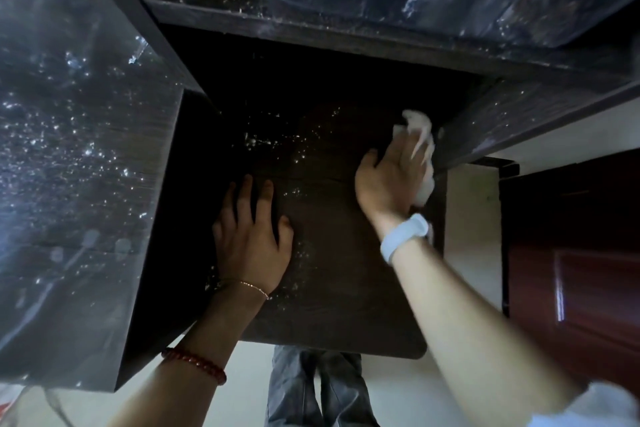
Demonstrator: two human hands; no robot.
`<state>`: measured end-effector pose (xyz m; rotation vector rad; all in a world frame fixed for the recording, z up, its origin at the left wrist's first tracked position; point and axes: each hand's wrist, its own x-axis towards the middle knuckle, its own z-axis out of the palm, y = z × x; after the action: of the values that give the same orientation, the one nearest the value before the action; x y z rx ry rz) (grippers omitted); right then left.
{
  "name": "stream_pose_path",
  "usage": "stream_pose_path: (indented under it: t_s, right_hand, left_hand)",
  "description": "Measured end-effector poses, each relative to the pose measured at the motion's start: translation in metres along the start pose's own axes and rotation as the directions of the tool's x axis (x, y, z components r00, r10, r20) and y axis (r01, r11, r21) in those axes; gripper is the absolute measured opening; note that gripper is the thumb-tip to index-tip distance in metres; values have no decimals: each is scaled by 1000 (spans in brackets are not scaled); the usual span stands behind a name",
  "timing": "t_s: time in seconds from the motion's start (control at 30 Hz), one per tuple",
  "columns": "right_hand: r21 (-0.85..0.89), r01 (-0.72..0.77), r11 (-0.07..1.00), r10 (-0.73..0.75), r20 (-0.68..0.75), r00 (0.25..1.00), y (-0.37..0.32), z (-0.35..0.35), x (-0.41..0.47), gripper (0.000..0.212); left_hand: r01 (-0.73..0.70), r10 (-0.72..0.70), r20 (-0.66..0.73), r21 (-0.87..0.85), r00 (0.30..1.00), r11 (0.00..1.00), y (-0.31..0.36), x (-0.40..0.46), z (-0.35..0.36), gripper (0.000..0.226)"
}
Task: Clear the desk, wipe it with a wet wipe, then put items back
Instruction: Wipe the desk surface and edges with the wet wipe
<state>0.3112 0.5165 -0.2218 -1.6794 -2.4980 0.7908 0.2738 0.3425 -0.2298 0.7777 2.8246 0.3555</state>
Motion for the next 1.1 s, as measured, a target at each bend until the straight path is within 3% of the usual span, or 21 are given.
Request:
stream_pose_path:
  t_s: [0.13, 0.33, 0.47, 0.7, 0.87, 1.03, 1.1]
  right_hand:
    - [-101, 146, 984, -145, 20, 989, 13, 3, -26, 59]
    - [-40, 92, 995, -87, 101, 991, -19, -18, 68, 50]
    - [-95, 296, 950, -294, 41, 955, 20, -8, 13, 55]
    - [5, 424, 906, -410, 258, 875, 76, -39, -30, 53]
    - [176, 289, 941, -322, 197, 926, 81, -40, -41, 47]
    - [295, 48, 954, -52, 6, 999, 61, -22, -52, 46]
    - [253, 42, 967, -27, -61, 998, 56, -14, -69, 46]
  left_hand:
    - [7, -7, -8, -9, 1000, 1000, 0, 1, 1, 56]
    - [9, -9, -6, -2, 1000, 1000, 0, 0, 1, 56]
    - [15, -15, 17, -2, 1000, 1000, 1, 1, -1, 57]
    - [45, -44, 42, -29, 998, 999, 3, 1, -3, 59]
    - [39, -38, 42, -14, 998, 999, 3, 1, -3, 60]
    - [35, -35, 30, -21, 999, 999, 2, 0, -1, 60]
    - [33, -32, 25, -27, 999, 999, 2, 0, -1, 60]
